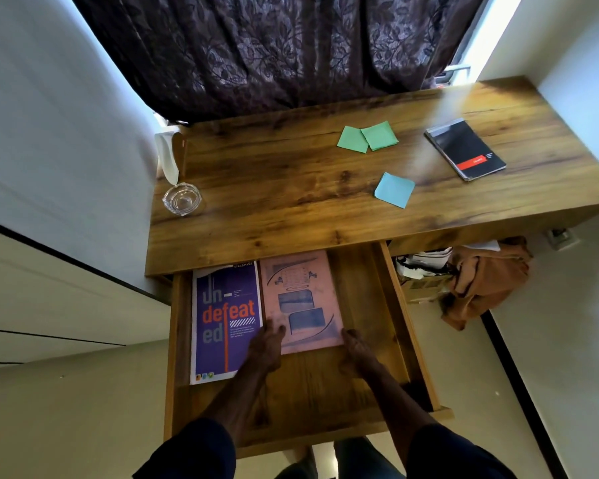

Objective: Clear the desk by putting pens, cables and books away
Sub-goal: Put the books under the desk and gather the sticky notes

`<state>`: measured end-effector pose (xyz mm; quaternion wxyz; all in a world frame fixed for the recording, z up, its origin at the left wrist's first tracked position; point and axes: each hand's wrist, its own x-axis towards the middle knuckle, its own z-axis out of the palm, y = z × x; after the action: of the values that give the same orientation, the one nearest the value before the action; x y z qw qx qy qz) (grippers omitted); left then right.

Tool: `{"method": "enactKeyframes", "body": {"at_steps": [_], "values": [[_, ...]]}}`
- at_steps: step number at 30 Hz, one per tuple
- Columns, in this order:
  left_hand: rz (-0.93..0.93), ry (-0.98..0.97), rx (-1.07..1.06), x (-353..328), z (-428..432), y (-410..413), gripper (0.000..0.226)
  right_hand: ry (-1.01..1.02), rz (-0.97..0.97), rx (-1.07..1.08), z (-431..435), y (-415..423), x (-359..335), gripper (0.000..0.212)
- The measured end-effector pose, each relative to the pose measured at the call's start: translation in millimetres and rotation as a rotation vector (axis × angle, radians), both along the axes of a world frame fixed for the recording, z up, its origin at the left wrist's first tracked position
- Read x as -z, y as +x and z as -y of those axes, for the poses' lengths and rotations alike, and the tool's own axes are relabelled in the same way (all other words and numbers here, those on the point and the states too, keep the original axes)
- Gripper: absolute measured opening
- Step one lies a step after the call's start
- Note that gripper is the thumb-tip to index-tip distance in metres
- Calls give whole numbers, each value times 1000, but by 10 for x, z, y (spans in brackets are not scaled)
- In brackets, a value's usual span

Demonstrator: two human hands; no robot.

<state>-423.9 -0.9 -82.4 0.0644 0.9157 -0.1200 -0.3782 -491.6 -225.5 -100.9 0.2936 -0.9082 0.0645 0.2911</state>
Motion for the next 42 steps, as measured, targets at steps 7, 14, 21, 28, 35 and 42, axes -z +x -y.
{"method": "enactKeyframes", "body": {"at_steps": [7, 14, 21, 28, 35, 42], "values": [[4, 68, 33, 26, 32, -161, 85, -19, -98, -22, 75, -157, -76, 78], [-1, 44, 60, -55, -16, -230, 86, -17, 59, -212, 150, -245, -67, 69], [82, -83, 99, -210, 172, -475, 78, -45, 98, 167, 264, -363, -349, 57], [234, -274, 278, -398, 883, -481, 55, -23, 231, 332, 724, -601, -969, 45], [257, -422, 317, -779, 1748, -661, 44, 26, 269, 538, 1379, -690, -1410, 25], [380, -520, 128, -1170, 2981, -655, 34, 6, 329, 466, 2484, -739, -1568, 33]]}}
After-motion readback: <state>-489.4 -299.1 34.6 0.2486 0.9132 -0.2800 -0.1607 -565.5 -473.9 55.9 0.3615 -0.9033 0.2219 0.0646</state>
